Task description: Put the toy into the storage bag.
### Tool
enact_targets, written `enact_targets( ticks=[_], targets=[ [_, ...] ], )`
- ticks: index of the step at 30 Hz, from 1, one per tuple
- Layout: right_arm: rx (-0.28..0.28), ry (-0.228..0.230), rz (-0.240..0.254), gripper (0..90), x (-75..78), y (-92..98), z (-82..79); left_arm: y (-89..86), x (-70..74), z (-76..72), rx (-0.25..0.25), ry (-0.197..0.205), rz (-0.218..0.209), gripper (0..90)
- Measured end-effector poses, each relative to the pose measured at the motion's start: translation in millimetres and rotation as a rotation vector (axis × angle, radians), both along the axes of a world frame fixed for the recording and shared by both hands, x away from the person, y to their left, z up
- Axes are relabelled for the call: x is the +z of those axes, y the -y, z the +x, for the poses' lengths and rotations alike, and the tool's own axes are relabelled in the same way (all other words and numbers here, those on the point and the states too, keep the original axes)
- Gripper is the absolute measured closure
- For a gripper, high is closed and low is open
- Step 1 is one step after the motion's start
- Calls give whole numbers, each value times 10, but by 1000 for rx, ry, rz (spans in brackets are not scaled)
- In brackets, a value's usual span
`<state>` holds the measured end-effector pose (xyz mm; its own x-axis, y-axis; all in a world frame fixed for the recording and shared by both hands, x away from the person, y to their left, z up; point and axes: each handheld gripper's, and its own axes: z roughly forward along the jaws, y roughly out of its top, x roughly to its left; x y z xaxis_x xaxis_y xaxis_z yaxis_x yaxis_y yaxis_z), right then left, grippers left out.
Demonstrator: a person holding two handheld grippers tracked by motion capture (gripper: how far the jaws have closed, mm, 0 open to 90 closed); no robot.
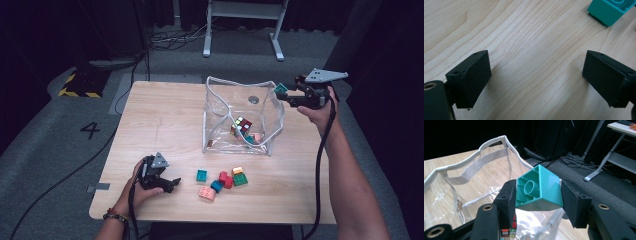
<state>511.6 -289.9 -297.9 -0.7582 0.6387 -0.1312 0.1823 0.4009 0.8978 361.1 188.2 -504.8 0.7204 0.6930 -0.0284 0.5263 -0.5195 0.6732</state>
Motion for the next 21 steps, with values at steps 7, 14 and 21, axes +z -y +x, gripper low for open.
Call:
enact_targets(
  ticks=[7,14,21],
  targets=[
    [36,-18,-61,478,-38,-286,96,0,0,0,0,0,0,85],
    [84,-52,-96,478,-112,-506,192,3,2,7,-8,-8,2,85],
    [103,-65,-174,478,-167,-682,273,3,3,7,-8,-7,2,85]
  ],
)
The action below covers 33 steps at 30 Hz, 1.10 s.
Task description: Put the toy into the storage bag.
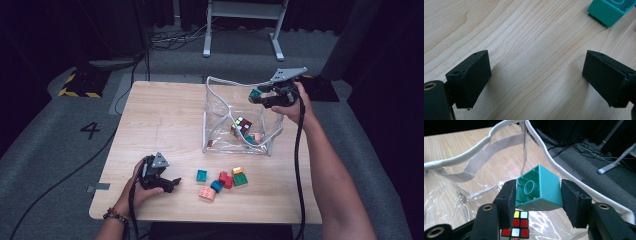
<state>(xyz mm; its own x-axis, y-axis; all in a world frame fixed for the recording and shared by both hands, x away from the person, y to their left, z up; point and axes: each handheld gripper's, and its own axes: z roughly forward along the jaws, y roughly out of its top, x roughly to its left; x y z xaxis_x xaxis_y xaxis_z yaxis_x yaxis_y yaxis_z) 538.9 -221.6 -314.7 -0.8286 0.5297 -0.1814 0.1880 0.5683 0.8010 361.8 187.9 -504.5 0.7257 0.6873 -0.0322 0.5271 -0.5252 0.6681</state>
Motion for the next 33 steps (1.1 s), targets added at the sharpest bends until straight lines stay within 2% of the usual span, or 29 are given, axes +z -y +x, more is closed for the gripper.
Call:
enact_targets(
  ticks=[11,15,18,23,28,33],
  targets=[
    [10,-40,-83,477,-76,-140,96,0,0,0,0,0,0,85],
    [7,-58,-160,477,-86,-158,95,0,0,0,0,0,0,85],
    [6,-66,-249,477,-85,-128,106,0,-1,0,0,0,-1,85],
    [-9,-101,-317,477,-89,17,107,0,0,0,0,-1,-1,84],
    [-17,-126,-422,477,-96,140,100,-2,1,2,1,6,4,85],
    [-2,-133,-456,477,-104,159,77,0,0,-1,0,0,0,85]
  ],
)
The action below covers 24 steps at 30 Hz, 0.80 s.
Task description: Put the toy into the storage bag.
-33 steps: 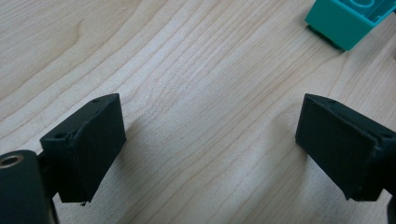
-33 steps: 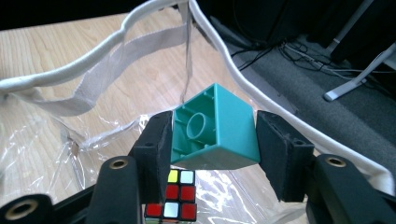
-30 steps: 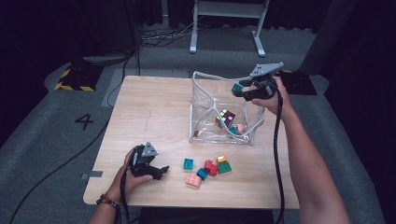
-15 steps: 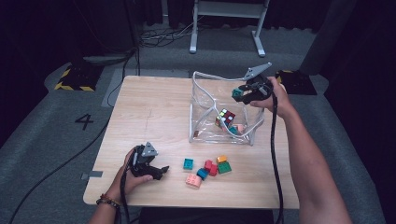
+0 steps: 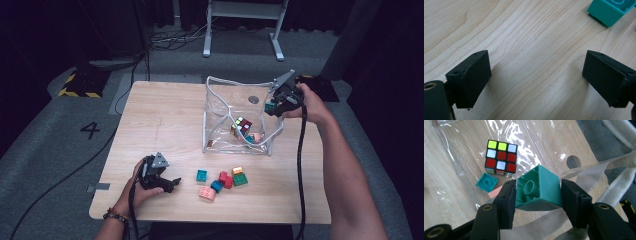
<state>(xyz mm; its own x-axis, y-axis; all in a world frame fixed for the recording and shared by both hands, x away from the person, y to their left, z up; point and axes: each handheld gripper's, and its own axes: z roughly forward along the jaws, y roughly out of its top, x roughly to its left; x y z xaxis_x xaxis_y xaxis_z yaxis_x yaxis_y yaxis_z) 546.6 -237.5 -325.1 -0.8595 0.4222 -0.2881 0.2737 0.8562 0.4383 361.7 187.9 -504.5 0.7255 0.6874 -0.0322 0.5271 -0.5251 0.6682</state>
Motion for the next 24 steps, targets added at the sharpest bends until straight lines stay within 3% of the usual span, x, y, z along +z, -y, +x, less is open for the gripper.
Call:
enact_targets(
  ticks=[4,8,20,24],
  targets=[
    [-9,3,-4,476,2,-5,-19,0,-1,-1,1,1,0,85],
    [21,18,39,470,6,20,-62,-2,0,2,0,7,3,85],
    [5,82,338,449,85,252,-304,0,-1,1,2,7,0,85],
    [-28,121,411,434,71,334,-416,0,-1,1,0,5,1,85]
  ],
)
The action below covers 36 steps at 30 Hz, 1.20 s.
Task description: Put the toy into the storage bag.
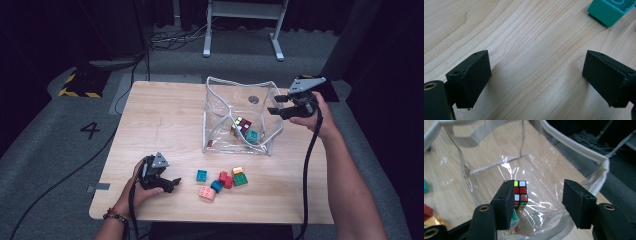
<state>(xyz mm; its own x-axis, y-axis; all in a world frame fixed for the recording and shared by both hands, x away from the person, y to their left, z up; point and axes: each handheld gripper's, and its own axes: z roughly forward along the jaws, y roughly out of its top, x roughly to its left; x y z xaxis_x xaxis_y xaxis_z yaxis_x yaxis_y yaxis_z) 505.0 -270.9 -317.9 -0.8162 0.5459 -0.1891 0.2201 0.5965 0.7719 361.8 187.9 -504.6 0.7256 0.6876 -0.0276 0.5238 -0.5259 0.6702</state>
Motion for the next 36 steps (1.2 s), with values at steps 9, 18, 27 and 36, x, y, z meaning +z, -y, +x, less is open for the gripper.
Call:
enact_targets(
  ticks=[9,18,27,36],
  targets=[
    [25,35,146,403,10,295,-353,0,0,0,-1,0,0,85],
    [88,57,175,385,-234,410,-772,-1,1,1,0,1,1,85],
    [132,63,154,384,-516,412,-1081,0,0,-1,1,0,0,85],
    [239,14,117,382,-809,214,-1283,0,0,0,1,1,0,85]
  ],
)
